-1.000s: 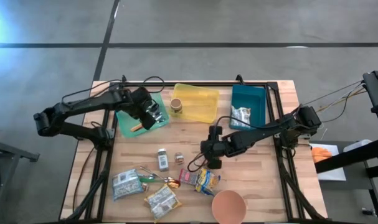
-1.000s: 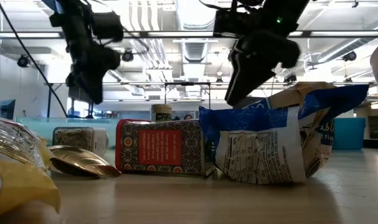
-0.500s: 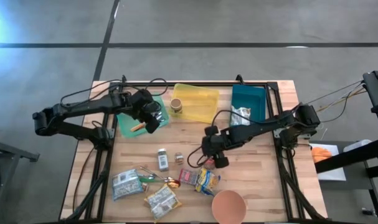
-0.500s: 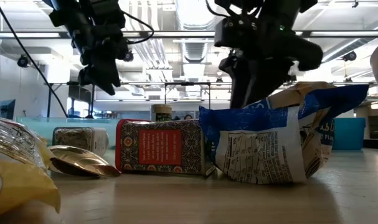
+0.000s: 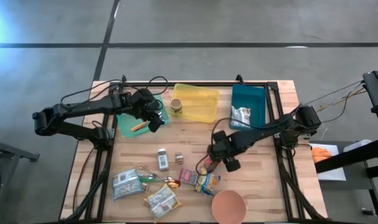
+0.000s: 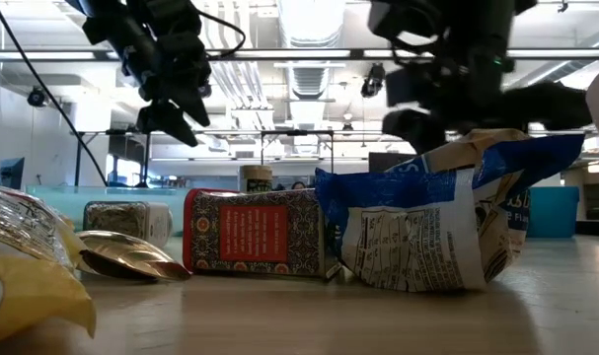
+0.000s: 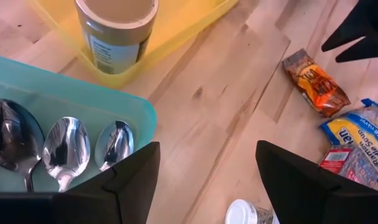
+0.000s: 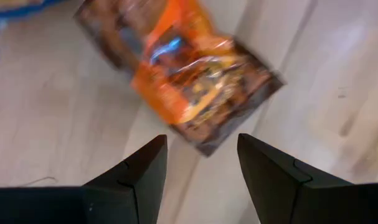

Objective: Pick & Place Food Item
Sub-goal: Put the orange seasoning pack into the yellow bin

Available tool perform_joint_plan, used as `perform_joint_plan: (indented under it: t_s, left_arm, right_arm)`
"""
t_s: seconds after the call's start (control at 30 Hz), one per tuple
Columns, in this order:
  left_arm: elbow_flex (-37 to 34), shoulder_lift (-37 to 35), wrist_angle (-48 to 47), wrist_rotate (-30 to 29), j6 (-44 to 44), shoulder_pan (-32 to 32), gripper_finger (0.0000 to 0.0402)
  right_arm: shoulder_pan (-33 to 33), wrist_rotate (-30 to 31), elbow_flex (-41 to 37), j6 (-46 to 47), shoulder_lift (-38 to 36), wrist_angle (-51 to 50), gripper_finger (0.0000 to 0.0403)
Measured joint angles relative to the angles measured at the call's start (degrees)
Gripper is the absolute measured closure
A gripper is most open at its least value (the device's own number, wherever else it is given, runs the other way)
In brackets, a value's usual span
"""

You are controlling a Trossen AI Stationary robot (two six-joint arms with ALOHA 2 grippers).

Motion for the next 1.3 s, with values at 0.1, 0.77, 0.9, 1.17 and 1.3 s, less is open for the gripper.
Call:
perform_joint_plan:
  t_s: [0.1, 0.77, 0.9, 1.17, 1.3]
  left_arm:
    - [0.0, 0.0, -0.1, 0.0, 0.1, 0.0, 0.0131]
    - [0.0, 0.0, -0.2, 0.0, 0.2, 0.0, 0.013]
    - [0.0, 0.0, -0.1, 0.0, 0.8, 0.0, 0.013]
    - [0.0, 0.0, -0.1, 0.0, 1.1, 0.0, 0.013]
    - [0.0, 0.0, 0.0, 0.0, -0.1, 0.0, 0.013]
  right_arm:
    - [1.8, 1.5, -1.9, -0.4, 0.0, 0.6, 0.0207]
    - [5.6, 8.0, -10.2, -1.9, 0.0, 18.4, 0.0208]
    - [5.6, 12.3, -10.2, -3.4, 0.0, 19.6, 0.0213]
    - [5.4, 12.0, -10.4, -3.2, 0.0, 20.0, 0.0278]
    - [5.4, 12.0, -10.4, 4.1, 0.0, 19.3, 0.031]
